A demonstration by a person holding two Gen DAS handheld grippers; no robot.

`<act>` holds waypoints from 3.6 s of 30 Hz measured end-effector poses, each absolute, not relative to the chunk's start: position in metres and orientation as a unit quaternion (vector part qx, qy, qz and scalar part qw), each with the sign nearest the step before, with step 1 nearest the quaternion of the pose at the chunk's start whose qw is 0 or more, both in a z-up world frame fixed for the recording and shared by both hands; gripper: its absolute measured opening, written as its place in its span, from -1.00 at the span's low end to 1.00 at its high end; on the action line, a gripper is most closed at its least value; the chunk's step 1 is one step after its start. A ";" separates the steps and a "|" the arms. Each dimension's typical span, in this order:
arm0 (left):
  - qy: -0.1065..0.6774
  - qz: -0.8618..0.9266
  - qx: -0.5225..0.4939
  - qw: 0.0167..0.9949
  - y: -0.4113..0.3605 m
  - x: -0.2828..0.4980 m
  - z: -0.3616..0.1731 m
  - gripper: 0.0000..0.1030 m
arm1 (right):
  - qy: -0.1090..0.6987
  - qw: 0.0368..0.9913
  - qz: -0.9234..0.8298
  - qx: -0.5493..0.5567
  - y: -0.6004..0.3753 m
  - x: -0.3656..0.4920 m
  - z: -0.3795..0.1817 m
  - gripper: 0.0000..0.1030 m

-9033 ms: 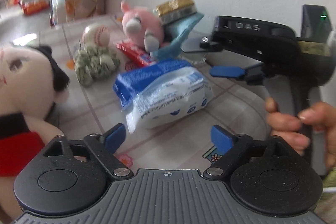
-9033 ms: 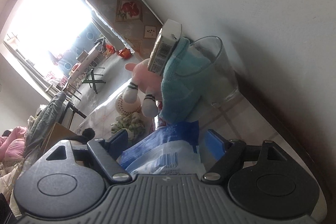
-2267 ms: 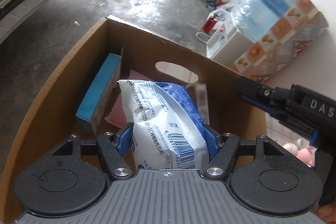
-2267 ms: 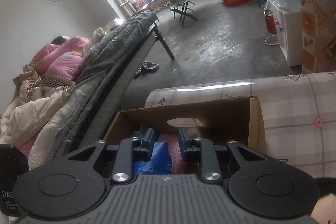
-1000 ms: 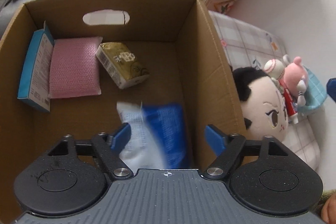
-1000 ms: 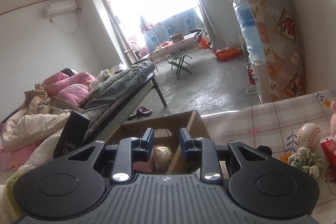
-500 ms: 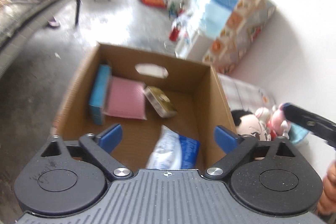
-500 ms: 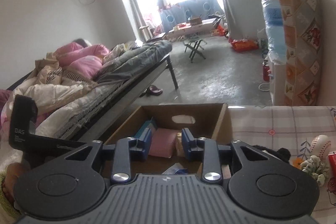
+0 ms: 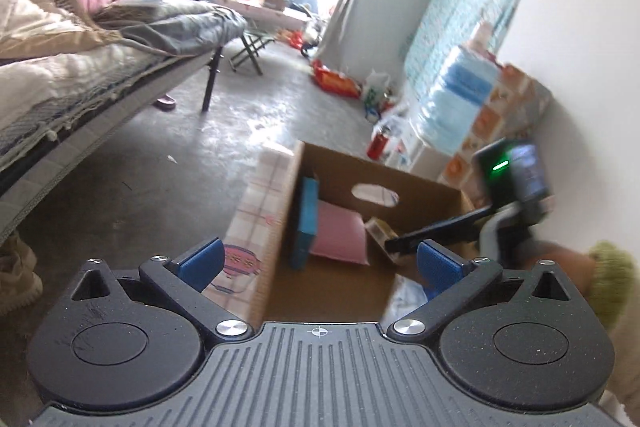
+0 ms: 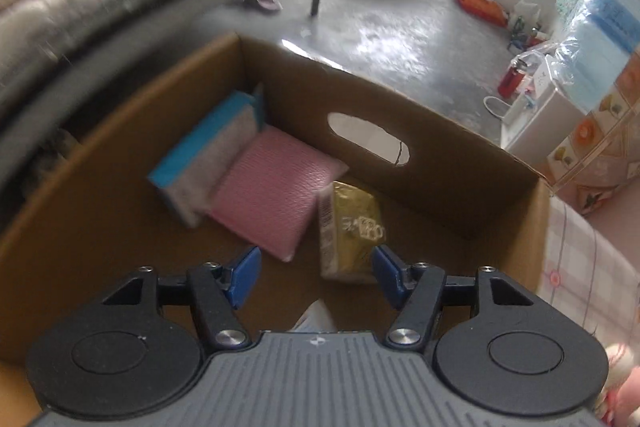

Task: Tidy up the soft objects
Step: 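Open the right tool and release the snack bar into the box, then move both tools back toward the items on the bed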

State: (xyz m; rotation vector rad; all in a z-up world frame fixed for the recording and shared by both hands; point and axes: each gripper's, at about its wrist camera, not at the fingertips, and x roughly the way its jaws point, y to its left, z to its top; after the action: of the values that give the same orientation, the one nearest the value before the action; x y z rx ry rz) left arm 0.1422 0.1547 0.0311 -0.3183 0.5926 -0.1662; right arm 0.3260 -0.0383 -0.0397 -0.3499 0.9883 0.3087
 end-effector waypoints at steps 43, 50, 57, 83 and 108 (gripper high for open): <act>0.285 -0.072 -0.204 0.934 0.188 0.127 0.029 1.00 | 0.677 0.662 0.306 -0.104 -0.038 0.231 -0.090 -0.04; 0.292 -0.094 -0.207 0.929 0.184 0.136 0.025 1.00 | 0.624 0.754 0.195 -0.059 -0.081 0.262 -0.067 -0.12; 0.294 -0.097 -0.206 0.928 0.188 0.141 0.020 1.00 | 0.620 0.757 0.204 -0.033 -0.073 0.259 -0.052 -0.08; 0.288 -0.093 -0.216 0.928 0.190 0.141 0.019 1.00 | 0.457 0.879 0.059 -0.120 -0.053 0.312 -0.071 -0.52; 0.281 -0.106 -0.198 0.933 0.178 0.128 0.033 1.00 | 0.322 0.922 0.200 0.075 -0.137 0.191 0.062 0.17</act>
State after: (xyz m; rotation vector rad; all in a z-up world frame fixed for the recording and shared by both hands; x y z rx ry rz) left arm 0.1278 0.1779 0.0329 -0.4056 0.5748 -0.2177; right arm 0.1913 -0.1370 0.0617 0.1536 0.6622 0.4115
